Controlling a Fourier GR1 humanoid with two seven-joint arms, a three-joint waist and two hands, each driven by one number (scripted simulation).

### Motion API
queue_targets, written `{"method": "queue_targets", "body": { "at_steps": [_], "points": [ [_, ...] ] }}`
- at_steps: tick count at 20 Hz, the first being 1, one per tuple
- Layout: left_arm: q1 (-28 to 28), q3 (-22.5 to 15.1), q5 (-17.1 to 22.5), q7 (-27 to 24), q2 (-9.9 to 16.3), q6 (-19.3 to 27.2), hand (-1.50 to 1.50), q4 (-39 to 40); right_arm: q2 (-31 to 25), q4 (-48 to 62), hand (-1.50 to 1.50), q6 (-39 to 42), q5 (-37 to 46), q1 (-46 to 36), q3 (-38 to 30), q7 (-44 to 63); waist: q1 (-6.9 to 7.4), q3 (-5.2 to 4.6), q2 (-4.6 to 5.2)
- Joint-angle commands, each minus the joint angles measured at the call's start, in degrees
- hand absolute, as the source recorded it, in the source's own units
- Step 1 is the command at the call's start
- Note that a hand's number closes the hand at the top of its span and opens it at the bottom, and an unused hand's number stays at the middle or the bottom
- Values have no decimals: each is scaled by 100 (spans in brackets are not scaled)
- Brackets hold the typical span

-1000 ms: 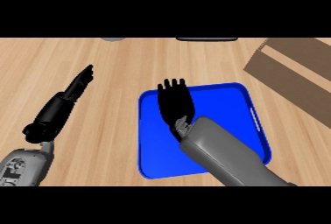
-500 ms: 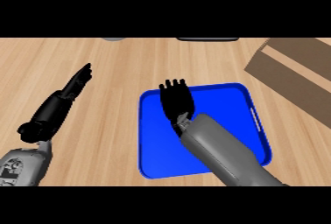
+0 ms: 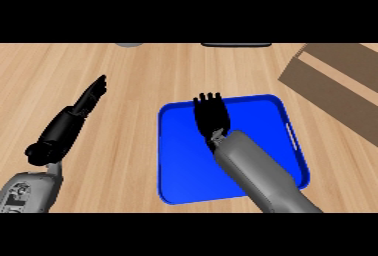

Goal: Pick the cupcake from the tray and place it in the cardboard box

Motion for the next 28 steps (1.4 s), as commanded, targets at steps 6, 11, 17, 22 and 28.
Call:
{"method": "queue_targets", "body": {
  "at_steps": [6,11,17,22,28],
  "points": [
    [-161,163,-125,89,-161,-137,0,62,-33,725,-150,-541,220,151,-221,-824,5,1,7],
    [-264,278,-82,201,-84,-266,0,112,-177,790,150,-791,391,-347,-172,-1516,8,1,5],
    [-419,375,-75,212,-130,-375,0,153,82,1250,150,-1904,640,-149,173,-1535,45,1,13],
    [-20,271,-282,-133,-243,-163,0,212,-817,864,150,-1941,-466,198,-971,-3492,-36,3,18],
    [-202,220,-291,325,-360,-148,0,-55,-1345,555,150,-2397,-786,302,-1509,-4574,-28,3,-4]
  ]
}}
